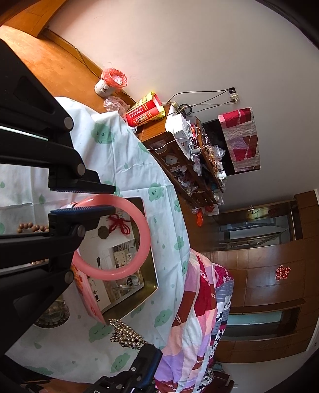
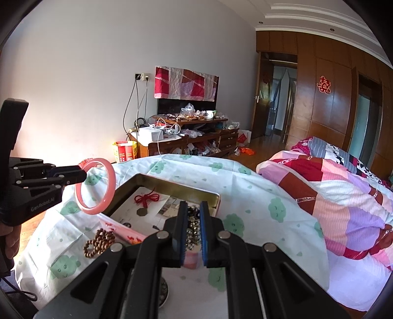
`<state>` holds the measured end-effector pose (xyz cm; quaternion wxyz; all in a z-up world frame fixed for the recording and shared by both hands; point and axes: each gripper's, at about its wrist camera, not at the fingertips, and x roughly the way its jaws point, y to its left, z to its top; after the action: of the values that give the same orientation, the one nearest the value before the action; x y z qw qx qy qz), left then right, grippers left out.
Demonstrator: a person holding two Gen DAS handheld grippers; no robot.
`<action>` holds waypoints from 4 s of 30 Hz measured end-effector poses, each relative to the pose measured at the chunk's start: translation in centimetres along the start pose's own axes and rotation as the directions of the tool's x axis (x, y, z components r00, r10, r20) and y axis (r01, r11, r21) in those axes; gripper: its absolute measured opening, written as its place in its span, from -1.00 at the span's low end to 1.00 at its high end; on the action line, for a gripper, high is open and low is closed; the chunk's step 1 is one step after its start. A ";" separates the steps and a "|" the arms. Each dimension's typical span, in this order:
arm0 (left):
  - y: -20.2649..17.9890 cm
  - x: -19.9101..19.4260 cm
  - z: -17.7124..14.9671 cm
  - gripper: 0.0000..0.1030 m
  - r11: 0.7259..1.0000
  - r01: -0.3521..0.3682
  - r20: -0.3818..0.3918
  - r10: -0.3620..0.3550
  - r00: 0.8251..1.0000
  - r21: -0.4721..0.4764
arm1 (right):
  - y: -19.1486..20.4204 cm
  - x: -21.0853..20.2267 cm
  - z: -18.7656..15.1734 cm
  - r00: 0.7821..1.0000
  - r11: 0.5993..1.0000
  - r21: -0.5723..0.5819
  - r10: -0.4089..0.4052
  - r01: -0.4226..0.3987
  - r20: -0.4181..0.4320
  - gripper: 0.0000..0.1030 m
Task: Organize jewelry
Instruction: 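Lift the bangle and silver chain and carry both over the pink tin, then lower the bangle and chain into the tin and open both tools, then return to the pile and grasp the wooden bead strand with the left tool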
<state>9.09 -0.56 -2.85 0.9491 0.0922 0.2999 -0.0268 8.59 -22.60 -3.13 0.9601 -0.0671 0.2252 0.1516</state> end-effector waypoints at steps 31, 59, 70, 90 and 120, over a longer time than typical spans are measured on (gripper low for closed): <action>-1.0 7.6 1.9 -0.83 0.998 -0.034 -0.092 0.038 0.995 0.053 | 1.1 6.9 1.7 0.997 0.997 -0.067 -0.030 0.025 -0.075 -0.79; -1.7 10.6 1.0 -0.63 0.997 -0.035 -0.155 0.046 0.987 0.072 | 0.9 10.4 -0.1 0.983 0.998 -0.061 -0.043 0.033 -0.179 -0.78; 1.3 7.3 -1.0 0.41 0.997 -0.080 -0.131 0.079 0.988 -0.005 | 0.5 8.1 -0.7 0.985 0.998 -0.038 -0.058 0.052 -0.165 -0.01; 0.3 3.6 -8.0 0.41 0.998 -0.029 -0.194 0.018 0.981 -0.055 | 1.4 2.3 -5.9 0.980 0.997 -0.045 -0.066 0.059 -0.189 0.13; -1.8 2.5 -8.4 -0.88 0.989 0.137 -0.159 -0.144 0.977 -0.049 | 2.7 2.4 -8.2 0.974 0.995 -0.079 -0.074 0.058 -0.215 0.22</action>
<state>6.23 -0.71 -11.34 0.9188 0.0545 0.3825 -0.0804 6.41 -21.04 -11.66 0.9312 -0.1254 0.3209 0.1193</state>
